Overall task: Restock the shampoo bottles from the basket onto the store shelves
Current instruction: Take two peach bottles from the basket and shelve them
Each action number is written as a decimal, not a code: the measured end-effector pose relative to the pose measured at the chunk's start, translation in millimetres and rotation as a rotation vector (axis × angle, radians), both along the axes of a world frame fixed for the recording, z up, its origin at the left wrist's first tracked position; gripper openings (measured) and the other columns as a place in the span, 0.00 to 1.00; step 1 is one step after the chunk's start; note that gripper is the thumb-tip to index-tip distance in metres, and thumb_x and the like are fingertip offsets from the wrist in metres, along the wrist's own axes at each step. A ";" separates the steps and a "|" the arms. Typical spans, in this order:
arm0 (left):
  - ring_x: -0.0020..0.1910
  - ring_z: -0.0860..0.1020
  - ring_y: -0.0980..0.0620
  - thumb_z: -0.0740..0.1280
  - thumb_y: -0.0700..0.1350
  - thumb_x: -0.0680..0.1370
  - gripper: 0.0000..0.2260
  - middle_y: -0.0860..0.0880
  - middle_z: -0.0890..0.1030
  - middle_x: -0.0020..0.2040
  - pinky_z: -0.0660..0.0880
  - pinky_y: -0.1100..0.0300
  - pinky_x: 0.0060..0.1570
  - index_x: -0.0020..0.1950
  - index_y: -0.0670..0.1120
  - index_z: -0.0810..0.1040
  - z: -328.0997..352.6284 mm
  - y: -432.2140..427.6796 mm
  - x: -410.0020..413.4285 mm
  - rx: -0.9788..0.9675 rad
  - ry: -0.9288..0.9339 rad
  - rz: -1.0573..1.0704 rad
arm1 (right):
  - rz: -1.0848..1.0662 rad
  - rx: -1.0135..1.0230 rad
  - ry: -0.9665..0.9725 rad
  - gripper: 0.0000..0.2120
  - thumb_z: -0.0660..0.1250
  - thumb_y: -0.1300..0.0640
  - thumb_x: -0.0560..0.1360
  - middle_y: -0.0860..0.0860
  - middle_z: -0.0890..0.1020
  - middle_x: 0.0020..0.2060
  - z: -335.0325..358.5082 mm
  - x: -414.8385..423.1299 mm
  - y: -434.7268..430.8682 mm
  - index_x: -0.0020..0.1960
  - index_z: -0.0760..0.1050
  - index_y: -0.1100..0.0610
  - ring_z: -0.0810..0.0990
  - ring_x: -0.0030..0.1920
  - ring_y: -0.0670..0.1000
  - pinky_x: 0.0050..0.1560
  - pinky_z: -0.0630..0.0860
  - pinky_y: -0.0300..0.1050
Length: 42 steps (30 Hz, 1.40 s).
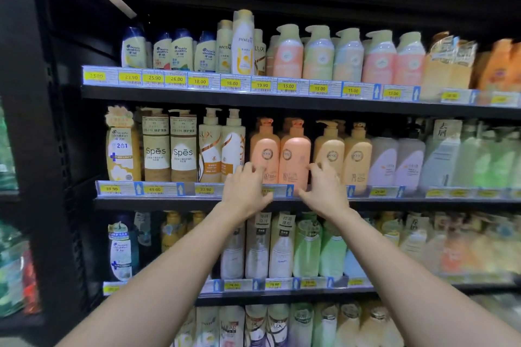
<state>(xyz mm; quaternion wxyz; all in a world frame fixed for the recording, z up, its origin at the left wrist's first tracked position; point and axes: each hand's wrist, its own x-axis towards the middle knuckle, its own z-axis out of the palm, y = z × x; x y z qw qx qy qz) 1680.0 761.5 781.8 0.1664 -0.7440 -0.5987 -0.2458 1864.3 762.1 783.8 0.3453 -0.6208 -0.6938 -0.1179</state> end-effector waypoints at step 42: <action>0.67 0.71 0.40 0.64 0.67 0.74 0.39 0.42 0.69 0.70 0.73 0.48 0.55 0.77 0.49 0.59 -338.9 -143.9 -61.1 -0.936 0.320 -0.009 | 0.010 -1.095 -0.231 0.44 0.72 0.43 0.69 0.57 0.62 0.72 -369.7 -32.6 -186.8 0.77 0.53 0.51 0.62 0.72 0.60 0.68 0.65 0.60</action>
